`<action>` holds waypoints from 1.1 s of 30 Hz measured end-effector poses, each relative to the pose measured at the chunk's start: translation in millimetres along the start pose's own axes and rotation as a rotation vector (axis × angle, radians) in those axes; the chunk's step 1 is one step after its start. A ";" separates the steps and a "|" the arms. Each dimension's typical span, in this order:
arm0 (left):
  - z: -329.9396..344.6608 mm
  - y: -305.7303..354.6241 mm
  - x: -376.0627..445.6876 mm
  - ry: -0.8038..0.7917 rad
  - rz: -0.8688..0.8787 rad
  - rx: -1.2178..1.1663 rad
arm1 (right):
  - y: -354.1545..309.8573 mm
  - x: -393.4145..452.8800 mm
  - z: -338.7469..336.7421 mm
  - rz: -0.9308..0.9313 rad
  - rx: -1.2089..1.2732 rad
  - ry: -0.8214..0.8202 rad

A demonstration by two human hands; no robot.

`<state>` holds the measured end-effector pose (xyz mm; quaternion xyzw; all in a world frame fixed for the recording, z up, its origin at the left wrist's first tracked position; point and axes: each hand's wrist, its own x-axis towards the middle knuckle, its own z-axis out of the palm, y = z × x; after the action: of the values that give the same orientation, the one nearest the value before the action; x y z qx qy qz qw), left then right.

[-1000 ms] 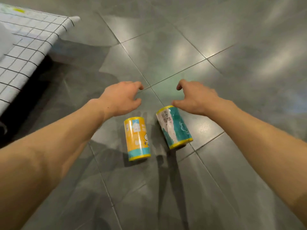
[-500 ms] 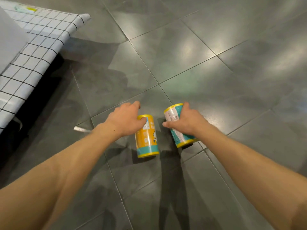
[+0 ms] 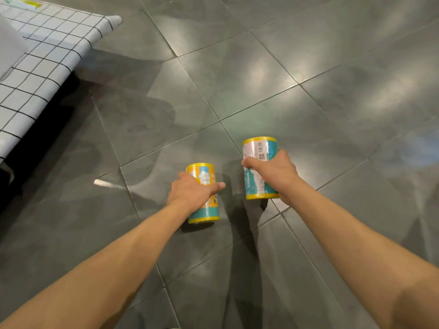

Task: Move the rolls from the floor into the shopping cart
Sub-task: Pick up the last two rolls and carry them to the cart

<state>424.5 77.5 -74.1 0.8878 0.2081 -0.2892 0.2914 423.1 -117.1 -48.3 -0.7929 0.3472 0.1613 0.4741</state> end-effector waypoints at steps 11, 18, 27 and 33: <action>-32.5 28.4 -3.1 0.027 0.228 -0.511 | -26.0 -22.9 -32.8 -0.045 0.262 -0.102; -165.0 85.9 -127.9 -0.041 0.374 -0.804 | -116.6 -134.2 -95.8 -0.135 0.418 -0.120; -450.4 208.7 -411.2 0.064 0.433 -0.972 | -408.2 -412.0 -252.4 -0.348 0.506 -0.277; -636.9 262.9 -592.9 0.284 0.492 -1.042 | -584.0 -582.7 -350.4 -0.611 0.396 -0.422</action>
<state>373.4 169.0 828.8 0.6798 0.1477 0.0486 0.7167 396.3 -7.4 840.9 -0.7026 0.0155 0.1025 0.7040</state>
